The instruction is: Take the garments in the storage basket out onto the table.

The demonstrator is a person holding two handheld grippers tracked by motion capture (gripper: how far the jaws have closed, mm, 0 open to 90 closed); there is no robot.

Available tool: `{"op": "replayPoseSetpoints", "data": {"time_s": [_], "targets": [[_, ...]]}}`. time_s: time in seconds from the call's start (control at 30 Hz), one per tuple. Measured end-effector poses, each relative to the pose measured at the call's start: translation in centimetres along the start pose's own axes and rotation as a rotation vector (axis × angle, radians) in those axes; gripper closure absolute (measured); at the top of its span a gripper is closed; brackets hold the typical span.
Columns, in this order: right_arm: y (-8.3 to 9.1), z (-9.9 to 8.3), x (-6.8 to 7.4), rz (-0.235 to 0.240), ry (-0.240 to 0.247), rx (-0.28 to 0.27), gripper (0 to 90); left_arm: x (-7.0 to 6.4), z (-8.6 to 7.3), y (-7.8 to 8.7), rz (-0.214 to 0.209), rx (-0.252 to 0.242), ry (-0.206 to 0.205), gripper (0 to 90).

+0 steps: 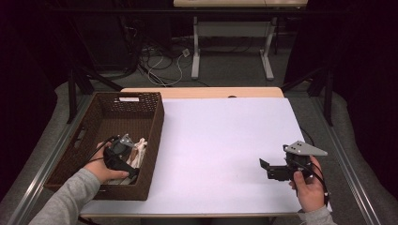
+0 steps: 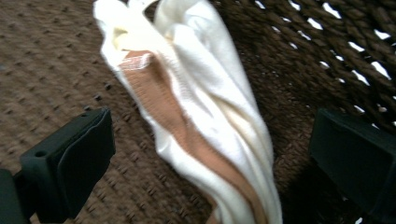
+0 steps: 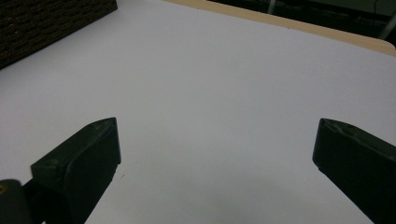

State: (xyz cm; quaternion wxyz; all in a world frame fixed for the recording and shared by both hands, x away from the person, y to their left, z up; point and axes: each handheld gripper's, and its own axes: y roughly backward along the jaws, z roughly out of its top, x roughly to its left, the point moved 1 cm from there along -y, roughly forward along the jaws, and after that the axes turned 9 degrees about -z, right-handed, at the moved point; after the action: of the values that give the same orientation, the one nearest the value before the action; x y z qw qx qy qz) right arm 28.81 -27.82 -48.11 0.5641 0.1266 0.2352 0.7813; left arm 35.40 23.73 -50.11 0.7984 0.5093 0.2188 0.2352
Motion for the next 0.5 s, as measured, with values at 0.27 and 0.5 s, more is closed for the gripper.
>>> {"op": "replayPoseSetpoints", "data": {"time_s": [0.27,0.5], "targets": [[-0.3,-0.1,0.1,0.0,0.012,0.009,0.6,0.3,-0.4,-1.4,0.008,0.062,0.005,0.4],[-0.4,-0.3,0.2,0.006,0.009,0.019,0.8,0.4,-0.6,-2.1,0.005,0.08,0.022,0.4]]}}
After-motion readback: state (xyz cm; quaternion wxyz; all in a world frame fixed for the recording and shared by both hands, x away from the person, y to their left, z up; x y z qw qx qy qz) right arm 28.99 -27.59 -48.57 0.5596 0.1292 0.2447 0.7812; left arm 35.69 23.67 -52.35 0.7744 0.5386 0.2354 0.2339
